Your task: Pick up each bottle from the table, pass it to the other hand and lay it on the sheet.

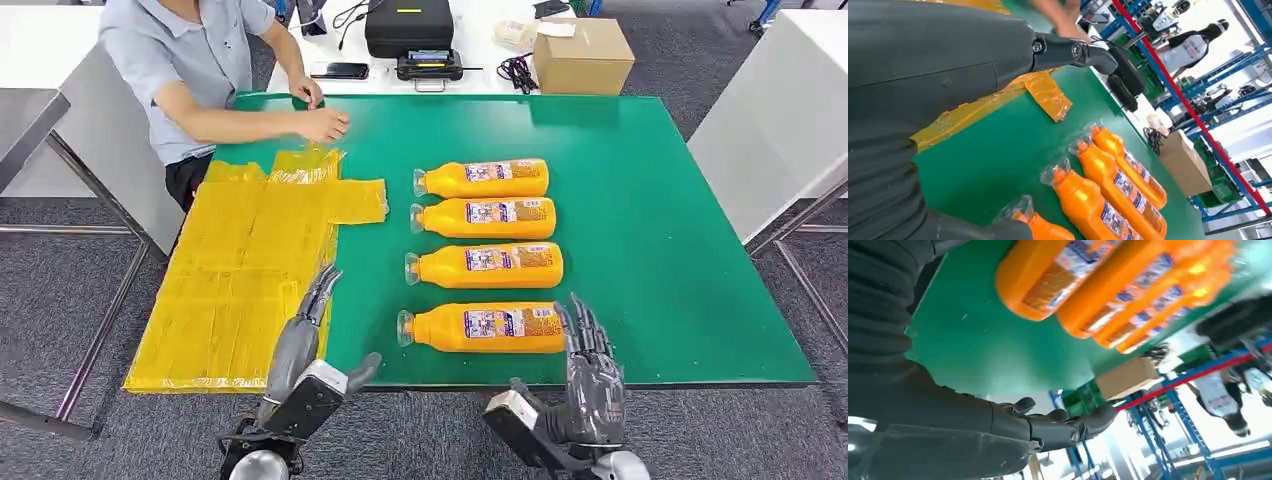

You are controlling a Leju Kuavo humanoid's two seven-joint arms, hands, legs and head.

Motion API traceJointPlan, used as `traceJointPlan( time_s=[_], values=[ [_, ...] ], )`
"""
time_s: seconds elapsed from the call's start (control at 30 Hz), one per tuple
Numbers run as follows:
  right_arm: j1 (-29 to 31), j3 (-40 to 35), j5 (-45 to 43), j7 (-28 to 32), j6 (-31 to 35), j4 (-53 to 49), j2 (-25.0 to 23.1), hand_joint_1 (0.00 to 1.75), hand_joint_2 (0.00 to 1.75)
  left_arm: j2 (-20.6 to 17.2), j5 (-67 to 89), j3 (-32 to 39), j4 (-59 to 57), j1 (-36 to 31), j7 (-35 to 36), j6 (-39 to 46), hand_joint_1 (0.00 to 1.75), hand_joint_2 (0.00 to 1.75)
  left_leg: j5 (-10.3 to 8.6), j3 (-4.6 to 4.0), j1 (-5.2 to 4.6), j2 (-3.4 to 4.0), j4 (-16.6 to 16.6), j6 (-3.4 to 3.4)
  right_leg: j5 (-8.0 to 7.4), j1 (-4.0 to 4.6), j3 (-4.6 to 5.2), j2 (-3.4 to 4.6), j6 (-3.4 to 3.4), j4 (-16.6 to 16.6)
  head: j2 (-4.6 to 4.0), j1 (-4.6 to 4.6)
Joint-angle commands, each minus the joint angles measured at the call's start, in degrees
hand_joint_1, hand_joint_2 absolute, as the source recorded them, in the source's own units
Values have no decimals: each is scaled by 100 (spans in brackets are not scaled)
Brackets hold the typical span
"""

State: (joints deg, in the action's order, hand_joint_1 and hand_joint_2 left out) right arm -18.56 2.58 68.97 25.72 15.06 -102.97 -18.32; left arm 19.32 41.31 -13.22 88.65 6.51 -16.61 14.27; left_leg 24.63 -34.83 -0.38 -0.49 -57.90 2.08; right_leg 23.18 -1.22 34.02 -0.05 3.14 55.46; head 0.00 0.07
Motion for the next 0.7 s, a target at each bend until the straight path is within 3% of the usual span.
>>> traceJointPlan(
  time_s=[0.03, 0.17, 0.7],
  values=[
    [805, -162, 155, -328, 237, 767, 854, 0, 175, 68, -207, -291, -503, -217, -130, -308, 0, 175, 6, 26, 8, 14, 4, -8, -2, 9, -27, 9, -11, -14, 0, -2],
    [1102, -284, 217, -520, -55, 1286, 984, 0, 175, 68, -271, -302, -585, -268, -98, -364, 0, 175, 1, 17, 5, 7, 6, -5, -4, 6, -20, 5, -6, -13, 0, -2],
    [1560, -734, 214, -798, -108, 2216, 1084, 0, 175, 68, -142, -431, -653, -436, -146, -456, 0, 175, 6, 21, 11, 2, 0, -8, 2, 11, -24, -1, -10, -8, 0, -2]
  ],
)
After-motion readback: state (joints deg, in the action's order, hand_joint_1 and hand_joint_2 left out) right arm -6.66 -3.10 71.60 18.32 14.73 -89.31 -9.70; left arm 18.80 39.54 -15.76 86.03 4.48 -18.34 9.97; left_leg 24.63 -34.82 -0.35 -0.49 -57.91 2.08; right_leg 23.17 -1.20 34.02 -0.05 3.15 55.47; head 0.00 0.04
